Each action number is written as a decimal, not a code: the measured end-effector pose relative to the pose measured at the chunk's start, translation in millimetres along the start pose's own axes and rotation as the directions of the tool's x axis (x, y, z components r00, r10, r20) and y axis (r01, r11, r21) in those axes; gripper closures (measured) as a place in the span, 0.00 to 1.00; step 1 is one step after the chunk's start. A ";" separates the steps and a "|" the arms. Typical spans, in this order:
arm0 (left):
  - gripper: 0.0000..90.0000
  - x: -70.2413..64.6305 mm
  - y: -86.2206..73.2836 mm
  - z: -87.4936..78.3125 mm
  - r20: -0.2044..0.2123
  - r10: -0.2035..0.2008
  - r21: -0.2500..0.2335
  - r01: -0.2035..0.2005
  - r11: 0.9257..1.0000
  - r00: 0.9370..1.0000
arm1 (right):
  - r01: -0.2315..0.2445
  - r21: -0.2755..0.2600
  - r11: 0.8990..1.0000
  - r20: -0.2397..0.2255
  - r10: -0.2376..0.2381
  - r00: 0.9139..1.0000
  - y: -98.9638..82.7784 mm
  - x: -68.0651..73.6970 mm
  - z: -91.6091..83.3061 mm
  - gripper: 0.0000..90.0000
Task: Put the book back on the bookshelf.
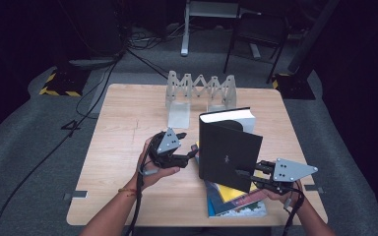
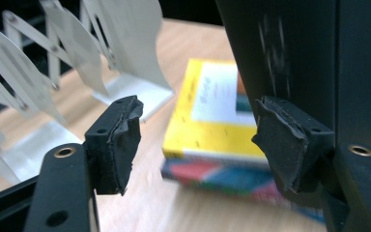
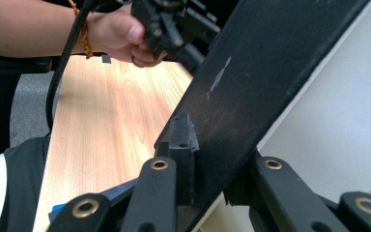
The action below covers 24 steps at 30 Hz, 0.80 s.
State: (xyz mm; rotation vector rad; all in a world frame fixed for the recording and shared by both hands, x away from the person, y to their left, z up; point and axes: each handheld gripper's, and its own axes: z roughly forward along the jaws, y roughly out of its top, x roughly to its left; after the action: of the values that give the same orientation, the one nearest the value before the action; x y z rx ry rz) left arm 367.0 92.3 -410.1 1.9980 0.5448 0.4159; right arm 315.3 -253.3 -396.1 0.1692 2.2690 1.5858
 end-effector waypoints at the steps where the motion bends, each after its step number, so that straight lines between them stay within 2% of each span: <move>1: 0.31 -1.0 -3.6 0.8 0.024 -0.007 0.006 0.007 1.000 1.000 | 0.003 0.003 1.000 0.001 -0.003 1.000 -0.1 1.0 -0.3 0.86; 5: 0.26 -6.2 -15.9 7.5 0.112 -0.013 0.033 0.009 0.999 0.994 | 0.011 0.008 1.000 0.001 -0.011 1.000 -0.8 3.3 -1.5 0.86; 8: 0.22 -7.8 -19.3 13.3 0.173 -0.040 0.039 0.034 0.999 0.984 | 0.009 0.009 1.000 -0.001 -0.009 1.000 -2.2 5.1 -2.5 0.87; 12: 0.21 -19.3 -15.6 24.3 0.207 -0.008 0.052 -0.002 0.999 0.978 | 0.009 0.017 1.000 -0.006 -0.009 1.000 -3.8 7.1 -3.2 0.87; 14: 0.21 -28.7 -10.4 30.4 0.201 0.020 0.051 -0.031 0.998 0.979 | 0.008 0.020 1.000 -0.006 -0.008 1.000 -5.5 7.5 -3.9 0.87; 18: 0.20 -35.2 -3.9 39.6 0.232 0.024 0.032 -0.032 0.999 0.973 | 0.009 0.032 0.999 -0.004 -0.009 1.000 -7.4 9.9 -5.7 0.87; 22: 0.20 -39.8 0.0 43.2 0.238 0.033 0.016 -0.038 0.999 0.971 | 0.000 0.054 0.999 0.014 -0.001 1.000 -12.2 10.9 -9.0 0.86; 24: 0.24 -41.1 2.0 42.6 0.252 0.042 -0.005 -0.042 0.999 0.967 | -0.012 0.059 0.998 0.021 0.011 1.000 -14.2 10.5 -10.4 0.85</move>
State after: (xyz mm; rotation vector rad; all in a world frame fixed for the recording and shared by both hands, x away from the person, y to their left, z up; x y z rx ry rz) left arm 354.2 38.2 -430.3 2.0277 0.3430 0.1818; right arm 303.4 -264.5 -408.5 0.2133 2.3051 1.5162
